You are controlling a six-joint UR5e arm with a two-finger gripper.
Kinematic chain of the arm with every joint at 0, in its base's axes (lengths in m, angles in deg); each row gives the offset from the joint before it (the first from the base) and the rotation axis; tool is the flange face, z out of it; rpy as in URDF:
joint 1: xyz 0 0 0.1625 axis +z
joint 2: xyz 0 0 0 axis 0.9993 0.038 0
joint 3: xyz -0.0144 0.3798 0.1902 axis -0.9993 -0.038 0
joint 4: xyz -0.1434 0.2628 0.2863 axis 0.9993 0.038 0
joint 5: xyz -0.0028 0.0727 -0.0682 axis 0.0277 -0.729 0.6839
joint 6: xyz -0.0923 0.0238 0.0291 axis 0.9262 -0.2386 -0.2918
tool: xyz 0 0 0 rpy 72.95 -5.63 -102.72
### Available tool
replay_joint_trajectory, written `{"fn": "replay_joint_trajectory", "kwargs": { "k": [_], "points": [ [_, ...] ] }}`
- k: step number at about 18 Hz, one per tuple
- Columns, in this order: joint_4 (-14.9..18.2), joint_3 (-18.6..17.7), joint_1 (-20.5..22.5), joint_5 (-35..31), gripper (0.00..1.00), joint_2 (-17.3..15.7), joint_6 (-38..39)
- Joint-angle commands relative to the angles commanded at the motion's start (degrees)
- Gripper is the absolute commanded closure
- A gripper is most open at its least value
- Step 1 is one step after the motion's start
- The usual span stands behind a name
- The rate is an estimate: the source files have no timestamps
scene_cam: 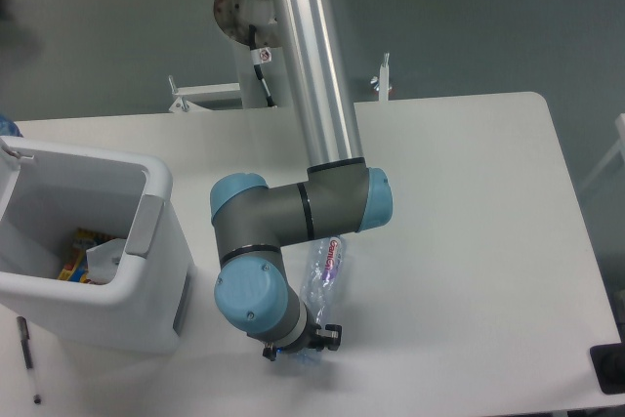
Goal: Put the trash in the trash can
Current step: 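Lower the gripper and rotate it to align with the bottle, then close the gripper on the bottle end and lift it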
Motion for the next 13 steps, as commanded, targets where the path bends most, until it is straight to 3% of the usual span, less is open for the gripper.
{"fn": "replay_joint_trajectory", "kwargs": {
  "k": [5, 8, 13],
  "points": [
    [-0.2, 1.1, 2.3, 6.9, 0.52, -1.9, 0.4],
    [-3.2, 1.1, 2.9, 10.6, 0.52, -3.2, 0.7],
    [-4.1, 1.1, 5.5, 18.4, 0.52, -7.7, 1.6]
  ]
}}
